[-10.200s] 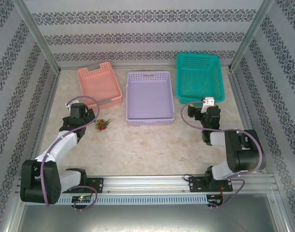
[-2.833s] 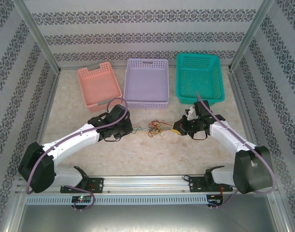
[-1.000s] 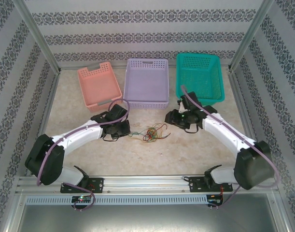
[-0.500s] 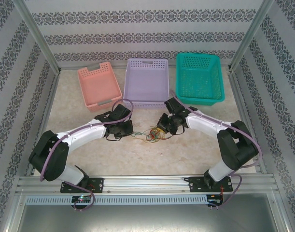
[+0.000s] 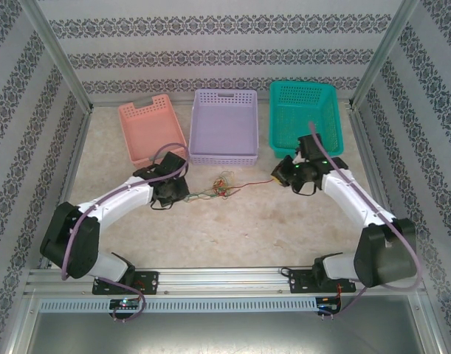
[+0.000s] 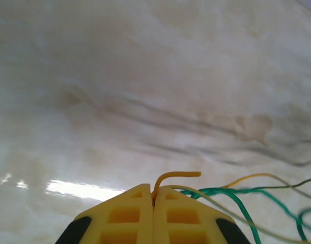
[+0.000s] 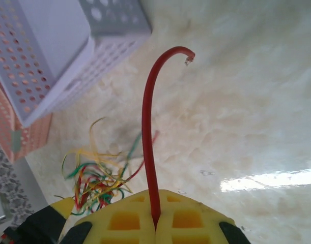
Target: Untangle the cables
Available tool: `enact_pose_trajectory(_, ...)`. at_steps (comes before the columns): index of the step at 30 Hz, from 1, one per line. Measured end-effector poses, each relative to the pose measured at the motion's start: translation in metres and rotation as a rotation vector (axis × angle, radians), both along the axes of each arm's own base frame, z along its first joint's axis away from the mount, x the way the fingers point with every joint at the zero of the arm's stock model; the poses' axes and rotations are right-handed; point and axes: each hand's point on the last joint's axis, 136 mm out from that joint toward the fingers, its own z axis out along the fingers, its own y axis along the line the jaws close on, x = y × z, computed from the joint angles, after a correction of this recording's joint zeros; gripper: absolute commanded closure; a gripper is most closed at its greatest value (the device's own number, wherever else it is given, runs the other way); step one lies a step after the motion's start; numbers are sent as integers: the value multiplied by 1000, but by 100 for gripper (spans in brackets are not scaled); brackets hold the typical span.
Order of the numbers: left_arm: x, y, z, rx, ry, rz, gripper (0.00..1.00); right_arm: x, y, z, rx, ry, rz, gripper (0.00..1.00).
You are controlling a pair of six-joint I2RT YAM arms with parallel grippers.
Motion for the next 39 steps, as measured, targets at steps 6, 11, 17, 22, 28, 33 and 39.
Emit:
enact_pose_trajectory(6,4,20,6,4,-8,37,100,-10,-16,-6,7,14,-15,100)
enact_pose_trajectory(11,-5,27,2,33,32,44,100,-17,-14,-15,-24,36,-2,100)
enact_pose_trajectory(17,-10,32,2,46,48,45,100,-21,-64,-15,-103,53,-137,100)
enact_pose_trajectory(22,-9,39,11,34,17,59,100,-23,-72,-14,-135,61,-141,100)
enact_pose_trajectory(28,-15,39,1,1,62,73,69,-21,-31,-24,-139,52,-11,100)
enact_pose_trajectory(33,-14,11,8,-46,86,69,43,-32,22,-44,-116,70,125,100)
enact_pose_trajectory(39,-1,-28,75,-87,-3,52,37,-32,39,-55,-110,84,171,100)
